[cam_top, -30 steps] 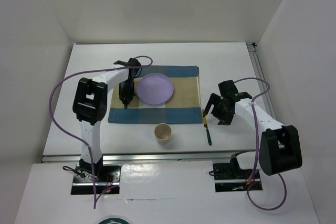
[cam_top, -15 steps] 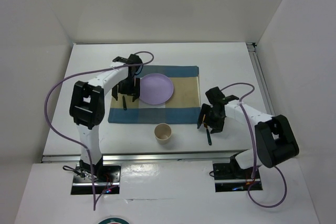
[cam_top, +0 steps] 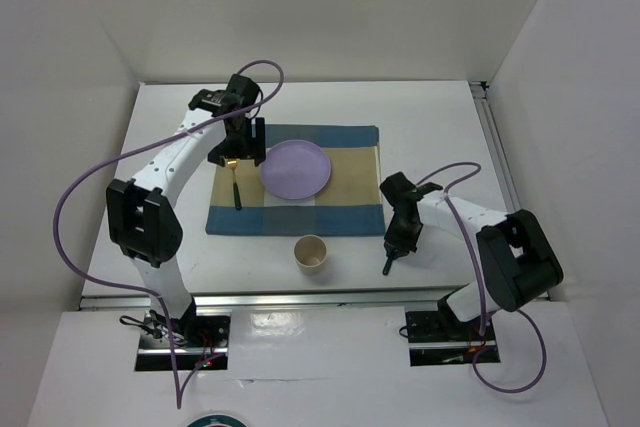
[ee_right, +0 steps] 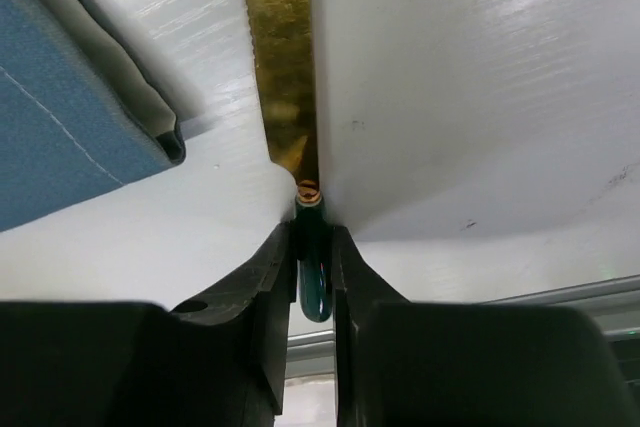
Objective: Set the dinner table for one person
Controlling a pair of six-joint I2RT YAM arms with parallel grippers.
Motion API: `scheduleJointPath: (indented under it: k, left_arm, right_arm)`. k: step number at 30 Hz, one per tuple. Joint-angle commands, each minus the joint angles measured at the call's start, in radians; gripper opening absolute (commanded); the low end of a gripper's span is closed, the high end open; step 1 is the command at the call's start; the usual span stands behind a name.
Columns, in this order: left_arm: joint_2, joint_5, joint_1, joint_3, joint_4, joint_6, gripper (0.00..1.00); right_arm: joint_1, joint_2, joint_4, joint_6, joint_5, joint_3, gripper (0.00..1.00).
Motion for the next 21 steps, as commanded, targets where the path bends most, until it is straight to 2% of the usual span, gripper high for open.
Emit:
scheduleJointPath:
  k: [1, 3, 6, 8, 9, 13, 15, 21]
  left_arm:
    - [-0.019, 0.014, 0.003, 0.017, -0.025, -0.02, 0.93]
    - [-0.019, 0.014, 0.003, 0.017, -0.025, -0.02, 0.93]
    - [-0.03, 0.003, 0.003, -0.001, -0.015, -0.02, 0.93]
    - [-0.05, -0.011, 0.003, -0.001, -0.015, -0.031, 0.93]
    - [-0.05, -0.067, 0.003, -0.001, -0.028, -0.068, 0.93]
    - [-0.133, -0.107, 0.003, -0.01, -0.038, -0.089, 0.97]
    - [-0.179, -0.117, 0.003, -0.02, -0.038, -0.089, 0.99]
    - [-0.229, -0.117, 0.003, -0.053, -0.028, -0.089, 1.0]
  right_arm:
    - [0.012, -0.028, -0.037, 0.076, 0.075, -0.01, 0.09]
    - [0.012, -0.051, -0.069, 0.102, 0.121, 0.006, 0.0]
    - [0.052, -0.099, -0.134, 0.111, 0.216, 0.099, 0.0]
    - [0.063, -0.099, -0.119, 0.064, 0.231, 0.2, 0.0]
    - [0.063, -0.088, -0.096, -0.016, 0.231, 0.234, 0.0]
    - [0.063, 0.043, 0.039, -0.191, 0.139, 0.406, 0.0]
    - [0.063, 0.181, 0.064, -0.239, 0.127, 0.528, 0.0]
    - [0.063, 0.504, 0.075, -0.273, 0.095, 0.787, 0.0]
